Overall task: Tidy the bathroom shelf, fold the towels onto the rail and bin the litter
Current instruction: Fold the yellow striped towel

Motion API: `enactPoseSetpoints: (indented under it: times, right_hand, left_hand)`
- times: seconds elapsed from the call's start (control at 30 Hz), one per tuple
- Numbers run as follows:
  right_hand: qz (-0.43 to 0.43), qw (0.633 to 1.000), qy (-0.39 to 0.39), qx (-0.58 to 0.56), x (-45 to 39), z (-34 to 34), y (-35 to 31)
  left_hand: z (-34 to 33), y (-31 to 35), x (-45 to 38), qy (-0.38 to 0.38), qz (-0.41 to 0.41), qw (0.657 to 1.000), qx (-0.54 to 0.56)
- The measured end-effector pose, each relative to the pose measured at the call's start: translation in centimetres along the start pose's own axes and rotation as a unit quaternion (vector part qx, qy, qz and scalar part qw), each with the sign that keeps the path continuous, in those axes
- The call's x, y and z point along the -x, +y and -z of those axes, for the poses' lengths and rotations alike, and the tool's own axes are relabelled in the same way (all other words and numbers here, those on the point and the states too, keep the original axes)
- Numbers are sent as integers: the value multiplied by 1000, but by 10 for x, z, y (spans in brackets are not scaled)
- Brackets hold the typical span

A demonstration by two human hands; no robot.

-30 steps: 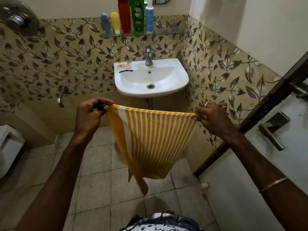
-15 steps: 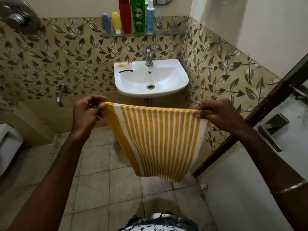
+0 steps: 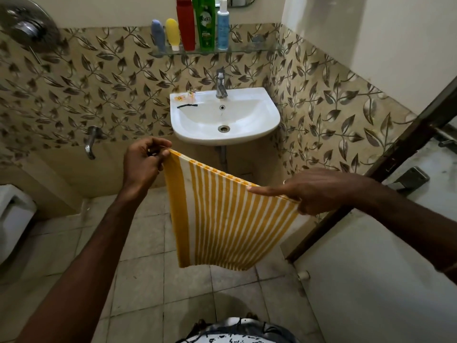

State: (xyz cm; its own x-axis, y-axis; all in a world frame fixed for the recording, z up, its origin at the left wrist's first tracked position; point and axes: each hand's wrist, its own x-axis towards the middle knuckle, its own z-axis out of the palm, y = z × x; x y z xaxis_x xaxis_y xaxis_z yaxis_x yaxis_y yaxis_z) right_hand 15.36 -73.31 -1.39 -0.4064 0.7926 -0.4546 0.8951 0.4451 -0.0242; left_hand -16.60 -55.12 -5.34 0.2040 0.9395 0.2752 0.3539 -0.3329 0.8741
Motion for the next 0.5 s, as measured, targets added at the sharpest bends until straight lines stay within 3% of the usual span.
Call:
enactPoseSetpoints:
  times: [0.23,0.37,0.5]
  right_hand:
    - [-19,994,-106,-19,-22,4,-15]
    - [-76,962,-147,-217,-33,12,-13]
    - [-50,885,-71,-458,-36,15,-6]
  left_hand:
    - [-8,0,9,-32,-14,999,-11]
    - [-5,-6,16,-36,6,999,10]
    - [-6,-7,28,-42,14,997,60]
